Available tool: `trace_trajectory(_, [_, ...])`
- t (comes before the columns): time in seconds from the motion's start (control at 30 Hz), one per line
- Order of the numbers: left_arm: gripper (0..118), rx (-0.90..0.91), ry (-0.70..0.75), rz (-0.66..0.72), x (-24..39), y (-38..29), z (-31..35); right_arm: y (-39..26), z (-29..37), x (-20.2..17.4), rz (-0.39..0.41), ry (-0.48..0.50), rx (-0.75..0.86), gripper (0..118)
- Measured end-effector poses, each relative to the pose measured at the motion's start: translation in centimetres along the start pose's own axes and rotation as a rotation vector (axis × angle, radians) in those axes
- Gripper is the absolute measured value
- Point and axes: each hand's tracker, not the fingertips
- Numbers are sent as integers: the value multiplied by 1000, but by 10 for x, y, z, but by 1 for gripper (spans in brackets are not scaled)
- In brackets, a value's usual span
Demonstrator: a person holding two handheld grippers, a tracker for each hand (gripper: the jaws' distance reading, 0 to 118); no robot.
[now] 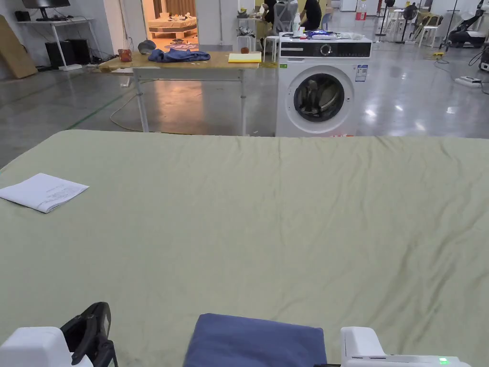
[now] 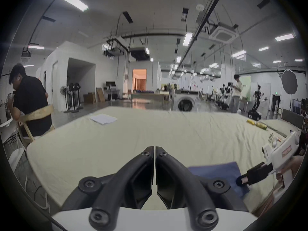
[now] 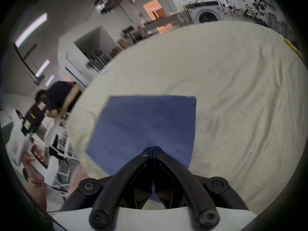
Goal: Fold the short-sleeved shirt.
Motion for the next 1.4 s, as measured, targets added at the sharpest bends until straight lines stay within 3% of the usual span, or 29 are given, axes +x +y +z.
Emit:
trace_trajectory(0.1, [2,-177,-114,93,-22,-2,-30,5,0,7,-52,35,-6,0])
trace_trajectory(0.13, [11,-241,-190,175,-36,-2,-44,8,1,6,-49,32,-15,0])
trace_trajectory(0.17, [32,-308,-294,297,-51,-3,-59,9,1,5,-39,25,-22,0])
trace_trajectory(0.23, [96,-453,-509,540,-75,-14,-93,6,5,2,2,8,-24,0])
trace_trajectory(0.27, [103,-524,-610,638,-81,-23,-107,6,5,1,12,8,-20,0])
trace_trajectory(0.33, [103,-588,-790,757,-91,-41,-133,3,5,0,13,8,-15,0])
trace_trajectory(0.47, [103,-825,-892,920,-82,-81,-184,2,6,4,-63,23,-13,0])
trace_trajectory(0.53, [103,-821,-1017,949,-64,-91,-196,-1,7,4,-77,22,-10,0])
trace_trajectory(0.6, [103,-853,-1090,947,-39,-90,-207,-3,7,3,-89,20,-1,0])
trace_trajectory(0.73, [103,-884,-1161,789,8,-95,-217,-2,7,2,-94,13,0,0])
trace_trajectory(0.8, [93,-868,-1147,722,9,-97,-219,-4,6,2,-92,6,0,0])
trace_trajectory(0.83, [60,-877,-1076,681,5,-100,-221,-6,6,3,-94,7,4,0])
trace_trajectory(0.87, [19,-918,-942,608,2,-108,-224,-6,7,4,-100,13,12,0])
trace_trajectory(0.9, [13,-950,-907,670,-1,-116,-225,-8,6,5,-113,33,17,0])
trace_trajectory(0.93, [11,-928,-1009,815,-4,-113,-223,-9,4,5,-122,33,15,0])
trace_trajectory(0.97, [11,-909,-983,668,2,-103,-218,-10,5,6,-131,29,24,0])
trace_trajectory(1.0, [11,-898,-966,631,6,-96,-214,-9,6,6,-138,28,27,0])
trace_trajectory(1.03, [11,-901,-952,654,8,-90,-209,-9,8,4,-137,24,28,0])
trace_trajectory(1.1, [11,-894,-936,656,5,-77,-198,-9,21,-7,-58,6,69,0])
trace_trajectory(1.2, [11,-802,-947,576,-10,-39,-172,-9,50,-22,12,-6,146,0])
trace_trajectory(1.4, [11,-779,-716,366,-114,34,-144,-6,111,-42,-43,38,236,0])
